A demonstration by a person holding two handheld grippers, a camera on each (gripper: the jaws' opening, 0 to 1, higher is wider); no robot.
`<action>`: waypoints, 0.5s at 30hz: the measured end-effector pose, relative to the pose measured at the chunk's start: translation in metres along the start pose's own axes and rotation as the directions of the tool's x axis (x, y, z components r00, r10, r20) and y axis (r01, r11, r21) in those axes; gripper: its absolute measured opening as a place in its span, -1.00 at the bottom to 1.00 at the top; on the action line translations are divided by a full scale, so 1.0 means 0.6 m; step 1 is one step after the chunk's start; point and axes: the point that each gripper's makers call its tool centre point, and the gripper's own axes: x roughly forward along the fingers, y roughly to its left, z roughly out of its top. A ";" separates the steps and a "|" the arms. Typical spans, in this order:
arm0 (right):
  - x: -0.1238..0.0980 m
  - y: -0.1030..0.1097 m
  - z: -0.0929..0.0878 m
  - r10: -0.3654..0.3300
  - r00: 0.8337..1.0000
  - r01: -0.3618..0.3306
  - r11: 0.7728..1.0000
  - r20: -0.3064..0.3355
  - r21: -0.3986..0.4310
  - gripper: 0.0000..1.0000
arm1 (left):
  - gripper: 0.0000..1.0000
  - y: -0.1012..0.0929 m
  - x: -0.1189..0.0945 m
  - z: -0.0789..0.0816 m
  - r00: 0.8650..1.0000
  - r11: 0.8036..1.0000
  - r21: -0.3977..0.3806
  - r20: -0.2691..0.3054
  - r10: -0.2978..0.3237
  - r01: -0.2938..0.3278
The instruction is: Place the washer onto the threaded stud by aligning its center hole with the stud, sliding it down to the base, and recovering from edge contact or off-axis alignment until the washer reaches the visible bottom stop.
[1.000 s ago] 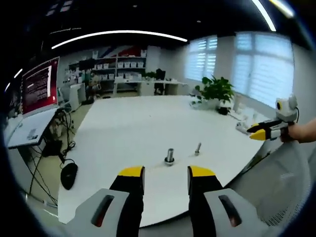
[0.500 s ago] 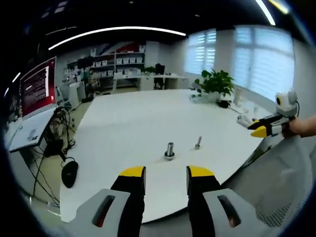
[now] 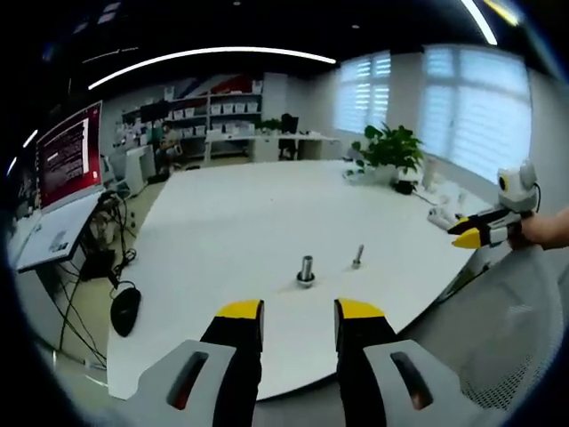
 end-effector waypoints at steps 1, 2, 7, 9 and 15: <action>0.000 -0.001 -0.001 -0.001 1.000 0.001 1.000 -0.002 -0.004 -0.39 | -0.41 -0.001 0.002 -0.003 1.000 1.000 0.007 -0.009 -0.003 0.003; 0.000 -0.001 0.000 -0.003 1.000 0.003 1.000 -0.003 -0.006 -0.39 | -0.41 -0.003 0.003 -0.004 1.000 1.000 0.012 -0.015 -0.005 0.005; 0.001 -0.002 -0.001 -0.004 1.000 0.004 1.000 -0.004 0.006 -0.39 | -0.45 -0.002 0.001 -0.006 1.000 1.000 0.018 -0.022 -0.001 0.002; 0.000 -0.002 -0.001 -0.009 1.000 0.009 1.000 -0.006 -0.007 -0.40 | -0.45 0.000 0.001 -0.008 1.000 1.000 0.014 -0.027 0.003 -0.002; 0.001 -0.006 -0.002 -0.014 1.000 0.014 1.000 -0.006 0.010 -0.40 | -0.47 -0.005 0.002 -0.009 1.000 1.000 0.027 -0.030 -0.009 0.010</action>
